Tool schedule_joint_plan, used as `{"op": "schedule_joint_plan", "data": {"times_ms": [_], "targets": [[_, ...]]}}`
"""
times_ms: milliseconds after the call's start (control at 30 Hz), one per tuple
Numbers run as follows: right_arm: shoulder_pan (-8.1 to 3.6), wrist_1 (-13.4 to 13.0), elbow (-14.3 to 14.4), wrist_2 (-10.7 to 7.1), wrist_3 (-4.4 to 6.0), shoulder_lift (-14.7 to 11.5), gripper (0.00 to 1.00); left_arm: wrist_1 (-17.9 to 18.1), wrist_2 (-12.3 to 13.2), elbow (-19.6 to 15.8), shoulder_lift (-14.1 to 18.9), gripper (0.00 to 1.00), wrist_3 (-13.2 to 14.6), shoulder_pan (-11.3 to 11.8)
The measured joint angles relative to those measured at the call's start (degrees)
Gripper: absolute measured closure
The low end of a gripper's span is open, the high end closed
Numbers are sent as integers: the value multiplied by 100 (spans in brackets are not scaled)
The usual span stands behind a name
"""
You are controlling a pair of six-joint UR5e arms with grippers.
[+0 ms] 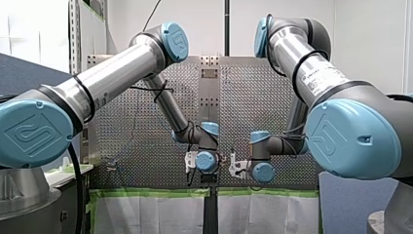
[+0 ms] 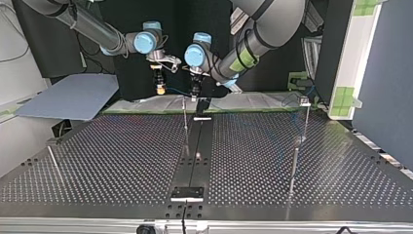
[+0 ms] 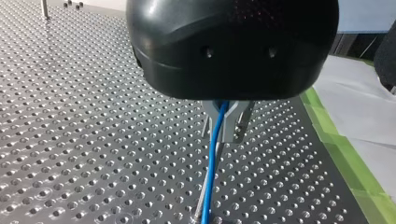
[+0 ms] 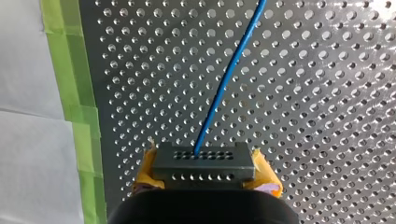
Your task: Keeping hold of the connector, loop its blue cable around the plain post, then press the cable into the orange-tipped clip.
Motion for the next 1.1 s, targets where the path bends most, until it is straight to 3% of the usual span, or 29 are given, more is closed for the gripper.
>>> {"op": "schedule_joint_plan", "data": {"times_ms": [567,1100], "targets": [[-222,17,-152,-147,-42,16,98,120,-28,167,-208,100,-85,53],[-375,119,-346,-254,-27,57,98,-119,367,578,-421,100,-567,335]]}}
